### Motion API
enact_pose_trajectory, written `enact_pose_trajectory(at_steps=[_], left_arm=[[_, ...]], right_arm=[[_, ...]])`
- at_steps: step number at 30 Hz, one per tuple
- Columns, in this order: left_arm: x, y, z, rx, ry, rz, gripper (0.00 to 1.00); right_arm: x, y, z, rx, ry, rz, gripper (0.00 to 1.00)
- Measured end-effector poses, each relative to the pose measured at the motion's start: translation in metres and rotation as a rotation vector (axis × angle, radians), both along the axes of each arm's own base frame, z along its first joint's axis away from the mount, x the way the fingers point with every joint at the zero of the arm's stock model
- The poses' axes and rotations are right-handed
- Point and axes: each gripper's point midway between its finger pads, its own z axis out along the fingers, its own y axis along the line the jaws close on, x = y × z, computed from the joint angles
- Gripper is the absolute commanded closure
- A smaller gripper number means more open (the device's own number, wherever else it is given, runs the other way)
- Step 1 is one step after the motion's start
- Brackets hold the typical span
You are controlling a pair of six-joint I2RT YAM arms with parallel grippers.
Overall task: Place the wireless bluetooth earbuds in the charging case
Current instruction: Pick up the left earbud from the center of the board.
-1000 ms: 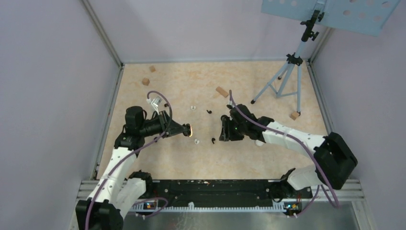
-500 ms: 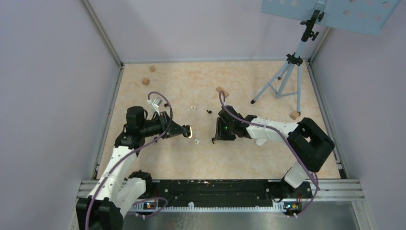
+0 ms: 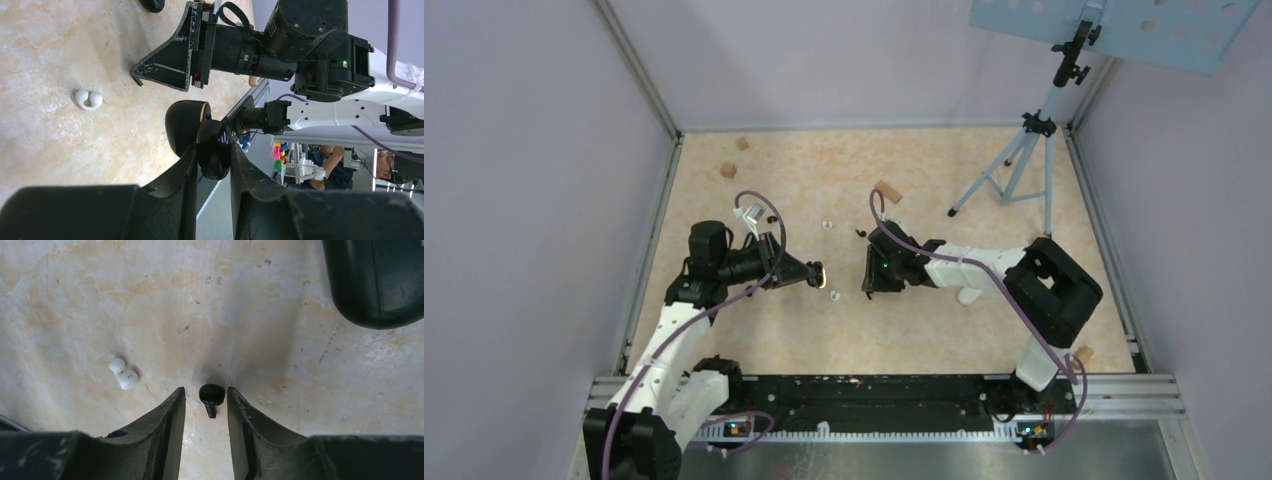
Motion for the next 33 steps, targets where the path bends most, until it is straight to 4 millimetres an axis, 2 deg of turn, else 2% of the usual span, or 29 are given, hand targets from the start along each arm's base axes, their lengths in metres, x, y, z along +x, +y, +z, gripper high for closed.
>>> enact_pose_trajectory(at_steps=[9, 19, 25, 33], left_arm=[[-0.0008, -0.0003, 0.0008, -0.003, -0.002, -0.004, 1.00], [-0.0005, -0.0006, 0.0022, -0.005, -0.011, -0.007, 1.00], [-0.0014, -0.0011, 0.0028, -0.009, -0.011, -0.013, 1.00], [-0.0034, -0.0019, 0.0038, -0.016, -0.010, -0.025, 1.00]], right_arm=[[0.0023, 0.0080, 0.0002, -0.050, -0.016, 0.002, 0.68], [-0.0038, -0.0010, -0.0040, -0.145, -0.035, -0.008, 0.69], [-0.0021, 0.0020, -0.0046, -0.147, -0.039, -0.008, 0.73], [-0.0006, 0.0041, -0.0049, -0.144, -0.039, -0.013, 0.84]])
